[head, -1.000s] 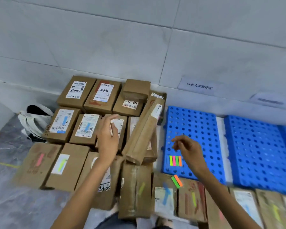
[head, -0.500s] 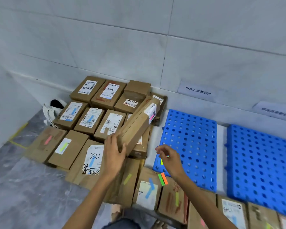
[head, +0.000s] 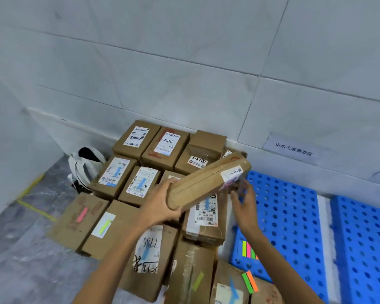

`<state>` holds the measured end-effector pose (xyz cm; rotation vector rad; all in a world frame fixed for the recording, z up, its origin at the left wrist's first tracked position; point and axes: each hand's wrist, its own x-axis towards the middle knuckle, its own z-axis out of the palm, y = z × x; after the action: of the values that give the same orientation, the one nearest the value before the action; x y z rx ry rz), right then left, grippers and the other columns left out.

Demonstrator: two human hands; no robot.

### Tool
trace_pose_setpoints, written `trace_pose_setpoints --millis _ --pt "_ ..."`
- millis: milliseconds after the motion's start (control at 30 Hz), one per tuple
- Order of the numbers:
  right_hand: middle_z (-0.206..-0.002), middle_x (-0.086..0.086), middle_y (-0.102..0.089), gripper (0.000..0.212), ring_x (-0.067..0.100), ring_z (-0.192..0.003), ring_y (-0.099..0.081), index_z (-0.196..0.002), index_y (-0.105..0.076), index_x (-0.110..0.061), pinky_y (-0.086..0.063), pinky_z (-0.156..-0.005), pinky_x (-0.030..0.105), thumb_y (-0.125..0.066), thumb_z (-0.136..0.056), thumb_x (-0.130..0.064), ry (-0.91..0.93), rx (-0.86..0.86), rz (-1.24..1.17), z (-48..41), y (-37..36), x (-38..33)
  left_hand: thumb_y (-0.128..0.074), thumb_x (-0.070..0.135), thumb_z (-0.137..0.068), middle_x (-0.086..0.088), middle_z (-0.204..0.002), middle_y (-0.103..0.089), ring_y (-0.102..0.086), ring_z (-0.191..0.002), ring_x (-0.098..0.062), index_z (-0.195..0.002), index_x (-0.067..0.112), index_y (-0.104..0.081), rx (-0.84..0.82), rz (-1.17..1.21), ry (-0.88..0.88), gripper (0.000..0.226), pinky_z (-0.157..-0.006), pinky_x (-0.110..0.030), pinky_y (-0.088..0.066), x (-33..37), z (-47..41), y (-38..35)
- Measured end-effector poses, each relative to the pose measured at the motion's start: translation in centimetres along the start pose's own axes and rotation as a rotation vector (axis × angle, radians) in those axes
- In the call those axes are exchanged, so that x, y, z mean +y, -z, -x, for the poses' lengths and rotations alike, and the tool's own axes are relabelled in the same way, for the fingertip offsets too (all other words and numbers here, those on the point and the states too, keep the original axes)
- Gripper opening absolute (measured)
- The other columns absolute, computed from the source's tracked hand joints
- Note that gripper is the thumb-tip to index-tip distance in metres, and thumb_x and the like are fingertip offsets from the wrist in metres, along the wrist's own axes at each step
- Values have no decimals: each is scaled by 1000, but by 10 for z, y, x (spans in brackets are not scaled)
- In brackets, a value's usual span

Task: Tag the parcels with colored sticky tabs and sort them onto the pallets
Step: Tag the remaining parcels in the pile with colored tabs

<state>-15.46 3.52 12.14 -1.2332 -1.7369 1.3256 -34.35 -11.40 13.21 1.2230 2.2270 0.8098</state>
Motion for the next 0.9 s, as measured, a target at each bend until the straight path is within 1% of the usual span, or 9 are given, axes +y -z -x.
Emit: trace_pose_setpoints --millis 67,133,267,367,433,567,700,800,900 --pt "-137 3 -39 57 20 -128 -39 -141 -30 -22 -37 -105 37 -57 -91 -27 -51 64 9 -29 -5 -6 -77 27 -63 10 -127 -43 -41 -114 -8 -131 37 -36 -7 25 -88 81 -99 -34 -41 -13 -25 33" --pt "-144 4 -37 66 22 -131 -40 -143 -25 -31 -38 -107 47 -59 -88 -40 -111 43 -42 -55 -15 -12 -78 21 -65 11 -126 -39 -39 -113 -6 -133 32 -39 -29 19 -127 79 -96 -25 -35 -17 -56 57" --pt "-121 -1 -53 51 19 -115 -54 -139 -35 -23 -45 -90 29 -55 -92 -17 -115 -20 -83 -88 -50 -25 -75 16 -72 5 -132 -37 -36 -120 -8 -137 24 -43 -57 -34 -204 73 -105 -26 -32 -34 -135 77" --pt "-123 -2 -52 44 21 -116 -54 -137 -38 -22 -45 -93 33 -50 -95 -16 -154 -93 -12 -78 -76 -27 -71 13 -79 0 -150 -24 -25 -137 -12 -139 19 -42 34 -43 -168 67 -114 -27 -22 -60 -181 70" --pt "-123 -6 -53 36 13 -115 -53 -131 -46 -23 -44 -95 28 -49 -96 -16 -141 -157 68 -60 -92 -19 -67 15 -83 -3 -153 -21 -22 -141 -18 -140 18 -41 112 -117 -107 62 -116 -32 -20 -72 -190 57" --pt "-116 -4 -60 24 9 -110 -55 -115 -58 -17 -43 -91 11 -48 -95 -8 -150 -284 104 -21 -117 -12 -55 13 -90 -1 -135 -38 -38 -129 -19 -121 18 -52 363 -35 -23 32 -101 -31 -43 -75 -139 18" --pt "-131 0 -51 32 17 -119 -52 -128 -51 -18 -43 -92 20 -45 -97 -12 -279 -493 167 1 -148 -7 -56 13 -90 -3 -127 -43 -42 -120 -16 -120 15 -55 230 -65 23 30 -95 -23 -39 -96 -67 -22" --pt "-139 2 -45 39 15 -116 -50 -137 -42 -16 -40 -86 17 -43 -97 -14 -372 -495 272 -3 -160 -4 -71 5 -77 -13 -120 -55 -54 -112 -26 -114 5 -61 133 -131 -41 38 -90 -36 -52 -117 -47 -45" --pt "-135 5 -49 40 13 -100 -52 -136 -39 -14 -45 -74 9 -42 -97 -11 -396 -495 326 -9 -164 -6 -65 11 -83 -16 -138 -39 -40 -126 -29 -133 8 -44 91 -153 67 54 -100 -35 -43 -119 -47 -50"
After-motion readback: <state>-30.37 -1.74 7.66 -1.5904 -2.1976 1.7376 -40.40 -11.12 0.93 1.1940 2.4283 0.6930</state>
